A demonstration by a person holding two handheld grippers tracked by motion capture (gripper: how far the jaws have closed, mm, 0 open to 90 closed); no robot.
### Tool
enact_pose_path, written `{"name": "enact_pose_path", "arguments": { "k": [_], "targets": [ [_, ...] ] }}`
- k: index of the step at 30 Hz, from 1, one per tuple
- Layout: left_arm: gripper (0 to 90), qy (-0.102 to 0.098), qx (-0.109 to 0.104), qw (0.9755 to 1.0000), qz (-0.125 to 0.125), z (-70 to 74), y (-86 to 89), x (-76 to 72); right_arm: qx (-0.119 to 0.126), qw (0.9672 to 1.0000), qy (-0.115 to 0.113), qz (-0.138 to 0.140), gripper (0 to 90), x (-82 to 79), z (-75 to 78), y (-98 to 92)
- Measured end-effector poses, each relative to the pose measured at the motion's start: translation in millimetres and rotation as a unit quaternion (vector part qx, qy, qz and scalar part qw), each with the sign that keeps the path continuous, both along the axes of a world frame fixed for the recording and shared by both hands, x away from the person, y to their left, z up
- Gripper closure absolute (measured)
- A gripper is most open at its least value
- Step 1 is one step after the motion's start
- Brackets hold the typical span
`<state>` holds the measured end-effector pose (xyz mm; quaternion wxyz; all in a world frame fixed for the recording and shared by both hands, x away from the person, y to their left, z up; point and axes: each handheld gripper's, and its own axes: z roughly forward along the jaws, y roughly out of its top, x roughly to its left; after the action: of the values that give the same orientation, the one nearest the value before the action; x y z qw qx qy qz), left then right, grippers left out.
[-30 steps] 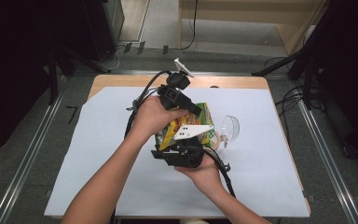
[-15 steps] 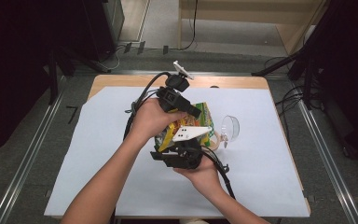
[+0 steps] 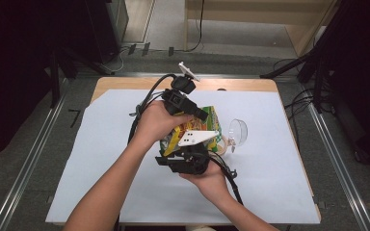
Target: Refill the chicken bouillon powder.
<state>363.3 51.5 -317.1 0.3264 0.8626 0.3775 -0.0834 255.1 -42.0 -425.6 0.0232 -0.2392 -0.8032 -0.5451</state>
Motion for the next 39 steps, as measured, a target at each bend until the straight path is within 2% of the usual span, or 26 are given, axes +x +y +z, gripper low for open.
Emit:
{"name": "enact_pose_path", "arguments": {
  "k": [5,9,16,22,24,26,29,34,39],
  "targets": [
    [78.1,-0.005,-0.007,1.0000,-0.001,-1.3,4.8,-6.5,-0.004,1.0000,-0.005,0.003,69.1,-1.9,-2.6,2.4],
    [78.2,-0.011,-0.009,0.9999,-0.002,-4.2,10.6,-9.7,-0.008,0.9999,-0.007,0.008,64.3,-3.1,-6.9,5.4],
    [79.4,-0.019,-0.025,0.9995,-0.001,-9.0,21.4,-14.6,-0.008,0.9998,-0.014,0.015,58.1,-6.4,-12.6,9.2],
    [80.1,-0.021,-0.031,0.9993,0.002,-11.6,25.8,-18.5,-0.013,0.9997,-0.012,0.014,58.2,-8.3,-17.6,11.5],
    [80.0,-0.022,-0.031,0.9993,0.004,-11.4,26.2,-18.1,-0.014,0.9996,-0.020,0.011,63.4,-8.7,-17.0,11.5],
    [79.2,-0.022,-0.029,0.9993,0.004,-10.5,24.7,-17.0,-0.011,0.9997,-0.021,0.007,67.5,-9.0,-14.0,9.7],
    [78.1,-0.024,-0.023,0.9994,0.005,-7.3,19.4,-12.5,-0.009,0.9998,-0.017,0.004,67.2,-6.8,-10.8,7.6],
    [78.2,-0.030,-0.001,0.9996,0.000,0.8,3.9,-8.0,0.010,0.9999,0.002,0.004,65.7,-0.7,-6.3,3.3],
    [78.5,-0.016,0.017,0.9997,-0.003,2.1,-4.3,0.7,0.015,0.9999,0.003,0.000,66.7,1.2,-3.2,0.4]
  ]
}}
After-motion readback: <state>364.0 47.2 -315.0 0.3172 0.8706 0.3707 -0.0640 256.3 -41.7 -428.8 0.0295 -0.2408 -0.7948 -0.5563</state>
